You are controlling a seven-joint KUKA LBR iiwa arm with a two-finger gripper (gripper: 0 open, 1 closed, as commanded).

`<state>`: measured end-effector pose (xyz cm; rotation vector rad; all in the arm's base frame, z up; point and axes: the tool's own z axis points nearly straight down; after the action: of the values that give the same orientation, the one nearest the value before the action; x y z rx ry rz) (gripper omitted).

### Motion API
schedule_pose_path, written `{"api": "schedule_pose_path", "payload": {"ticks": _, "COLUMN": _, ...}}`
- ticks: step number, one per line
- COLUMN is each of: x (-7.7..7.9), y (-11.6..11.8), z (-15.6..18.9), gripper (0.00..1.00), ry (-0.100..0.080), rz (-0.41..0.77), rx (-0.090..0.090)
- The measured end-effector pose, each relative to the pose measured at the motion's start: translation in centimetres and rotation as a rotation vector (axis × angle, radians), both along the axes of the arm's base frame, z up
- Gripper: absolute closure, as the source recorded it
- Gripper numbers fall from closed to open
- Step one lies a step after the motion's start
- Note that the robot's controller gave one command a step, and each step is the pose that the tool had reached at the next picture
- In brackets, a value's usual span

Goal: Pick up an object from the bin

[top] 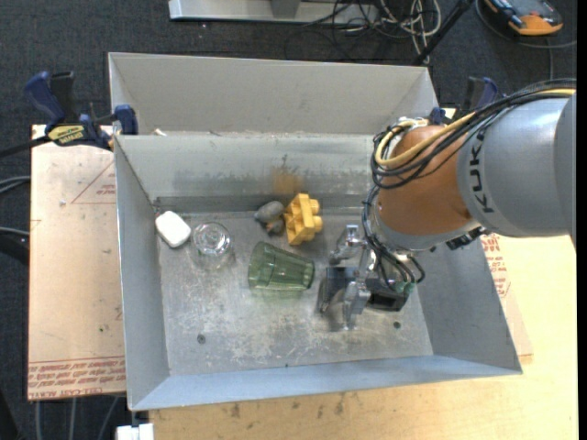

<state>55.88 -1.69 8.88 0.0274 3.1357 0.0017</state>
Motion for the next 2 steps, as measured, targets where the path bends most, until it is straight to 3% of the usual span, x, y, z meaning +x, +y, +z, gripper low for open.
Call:
{"api": "schedule_pose_path", "payload": {"ticks": 1, "x": -0.71, "y": -2.34, "z": -1.51, "gripper": 1.0, "ry": -0.011, "rz": -0.057, "rx": 0.003}}
{"api": "schedule_pose_path", "payload": {"ticks": 2, "x": -0.71, "y": -2.34, "z": -1.51, "gripper": 1.0, "ry": -0.011, "rz": -0.057, "rx": 0.003}}
